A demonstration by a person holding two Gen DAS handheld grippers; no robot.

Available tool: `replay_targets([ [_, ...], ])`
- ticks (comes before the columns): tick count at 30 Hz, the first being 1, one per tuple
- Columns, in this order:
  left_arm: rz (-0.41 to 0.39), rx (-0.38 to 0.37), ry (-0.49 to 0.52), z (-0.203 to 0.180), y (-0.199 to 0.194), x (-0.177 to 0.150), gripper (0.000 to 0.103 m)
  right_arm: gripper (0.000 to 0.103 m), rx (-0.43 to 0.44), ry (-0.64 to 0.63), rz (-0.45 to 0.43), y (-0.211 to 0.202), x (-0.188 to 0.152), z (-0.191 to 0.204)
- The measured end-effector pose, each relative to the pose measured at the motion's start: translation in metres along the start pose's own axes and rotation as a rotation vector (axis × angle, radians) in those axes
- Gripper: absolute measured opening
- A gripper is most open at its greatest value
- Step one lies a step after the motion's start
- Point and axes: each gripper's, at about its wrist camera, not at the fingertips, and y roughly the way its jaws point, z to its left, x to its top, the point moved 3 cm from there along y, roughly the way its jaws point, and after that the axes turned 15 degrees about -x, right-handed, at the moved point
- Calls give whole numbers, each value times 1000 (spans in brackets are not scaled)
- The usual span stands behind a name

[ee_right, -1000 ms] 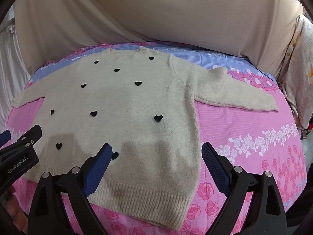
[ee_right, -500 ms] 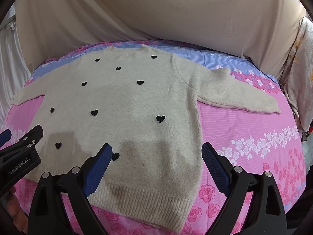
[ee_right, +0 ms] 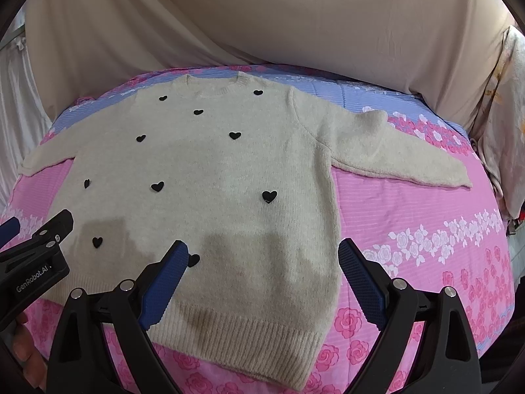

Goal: Fold small clothes
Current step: 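Grasp the sweater sleeve cuff with the right gripper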

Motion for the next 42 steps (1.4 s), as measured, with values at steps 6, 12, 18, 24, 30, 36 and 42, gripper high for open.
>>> replay_targets([
  [6,2,3,-1,0,1,-2,97,91,5,-6,0,0,0,-1],
  [12,5,7,0,0,2,-2,97,91,8,-10,2,1,1,1],
  [18,11,6,1,0,2,-4,97,91,26,-9,15,3,1,2],
  [24,28,-10,-9,-3,6,0,97,85,64,53,56,24,3,-23],
  [30,8,-19,12,-18,6,6,97,64,-73,272,124,92,23,-134],
  [36,-15,0,18,-32,4,16,97,50,-224,526,170,183,44,-284],
  [42,11,61,-16,-32,11,23,97,48,-315,620,285,266,50,-375],
])
